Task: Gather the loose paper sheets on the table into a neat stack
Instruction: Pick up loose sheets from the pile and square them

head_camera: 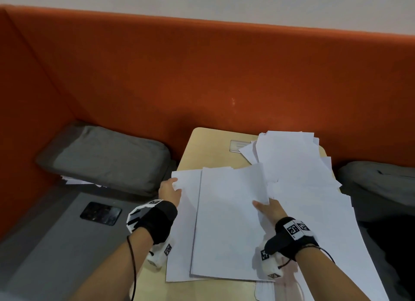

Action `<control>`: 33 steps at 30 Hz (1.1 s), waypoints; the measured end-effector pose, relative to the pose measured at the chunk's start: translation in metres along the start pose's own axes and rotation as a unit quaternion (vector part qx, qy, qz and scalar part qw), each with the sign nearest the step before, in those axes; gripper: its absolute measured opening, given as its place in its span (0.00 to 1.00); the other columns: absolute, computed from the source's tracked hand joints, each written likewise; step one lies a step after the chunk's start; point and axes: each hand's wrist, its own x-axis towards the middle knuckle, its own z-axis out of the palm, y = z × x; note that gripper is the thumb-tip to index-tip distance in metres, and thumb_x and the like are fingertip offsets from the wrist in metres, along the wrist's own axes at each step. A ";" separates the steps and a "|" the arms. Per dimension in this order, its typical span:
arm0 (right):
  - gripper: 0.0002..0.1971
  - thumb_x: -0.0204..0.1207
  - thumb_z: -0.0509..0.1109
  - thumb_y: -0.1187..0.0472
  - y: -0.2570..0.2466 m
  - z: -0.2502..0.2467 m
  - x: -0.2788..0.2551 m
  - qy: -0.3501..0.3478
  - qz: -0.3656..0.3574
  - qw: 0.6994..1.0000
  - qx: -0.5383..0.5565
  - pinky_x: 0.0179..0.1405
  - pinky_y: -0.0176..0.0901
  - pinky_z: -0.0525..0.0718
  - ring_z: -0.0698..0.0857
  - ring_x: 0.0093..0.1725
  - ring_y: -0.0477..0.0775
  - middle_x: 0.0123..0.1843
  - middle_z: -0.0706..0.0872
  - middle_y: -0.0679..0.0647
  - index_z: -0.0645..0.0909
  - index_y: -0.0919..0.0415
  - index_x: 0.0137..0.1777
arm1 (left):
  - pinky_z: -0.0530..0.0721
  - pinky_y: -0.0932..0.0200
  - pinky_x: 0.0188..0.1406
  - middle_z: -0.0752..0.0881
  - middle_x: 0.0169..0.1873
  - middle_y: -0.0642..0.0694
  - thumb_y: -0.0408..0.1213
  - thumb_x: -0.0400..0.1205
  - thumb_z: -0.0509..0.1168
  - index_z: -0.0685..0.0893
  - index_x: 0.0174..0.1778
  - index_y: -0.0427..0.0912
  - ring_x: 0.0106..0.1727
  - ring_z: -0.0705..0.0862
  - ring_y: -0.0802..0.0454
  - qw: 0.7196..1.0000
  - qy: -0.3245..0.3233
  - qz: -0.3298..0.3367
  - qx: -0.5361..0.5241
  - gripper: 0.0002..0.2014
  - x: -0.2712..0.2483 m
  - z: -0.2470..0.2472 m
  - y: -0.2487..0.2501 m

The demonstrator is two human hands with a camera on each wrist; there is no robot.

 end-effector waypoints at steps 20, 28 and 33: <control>0.11 0.77 0.71 0.59 0.007 0.001 0.002 0.015 0.003 1.000 0.022 0.50 0.47 0.75 0.80 0.49 0.60 0.49 0.82 0.61 0.79 0.66 0.53 | 0.80 0.47 0.61 0.83 0.60 0.35 0.28 0.81 0.60 0.80 0.63 0.34 0.61 0.81 0.35 0.994 -0.030 0.048 0.097 0.15 -0.005 0.012 0.009; 0.16 0.77 0.70 0.60 0.008 0.001 0.001 0.016 -0.003 1.000 0.022 0.50 0.46 0.75 0.80 0.50 0.60 0.50 0.82 0.62 0.80 0.71 0.60 | 0.68 0.48 0.71 0.63 0.76 0.35 0.34 0.82 0.59 0.72 0.72 0.42 0.77 0.60 0.36 0.975 -0.057 0.041 0.212 0.20 -0.007 0.020 0.008; 0.17 0.78 0.70 0.60 0.007 0.000 0.000 0.013 -0.005 1.000 0.023 0.50 0.45 0.74 0.80 0.50 0.59 0.50 0.82 0.61 0.80 0.71 0.61 | 0.71 0.49 0.65 0.75 0.66 0.34 0.35 0.82 0.59 0.78 0.64 0.37 0.68 0.71 0.36 0.968 -0.061 0.030 0.243 0.15 -0.002 0.018 0.008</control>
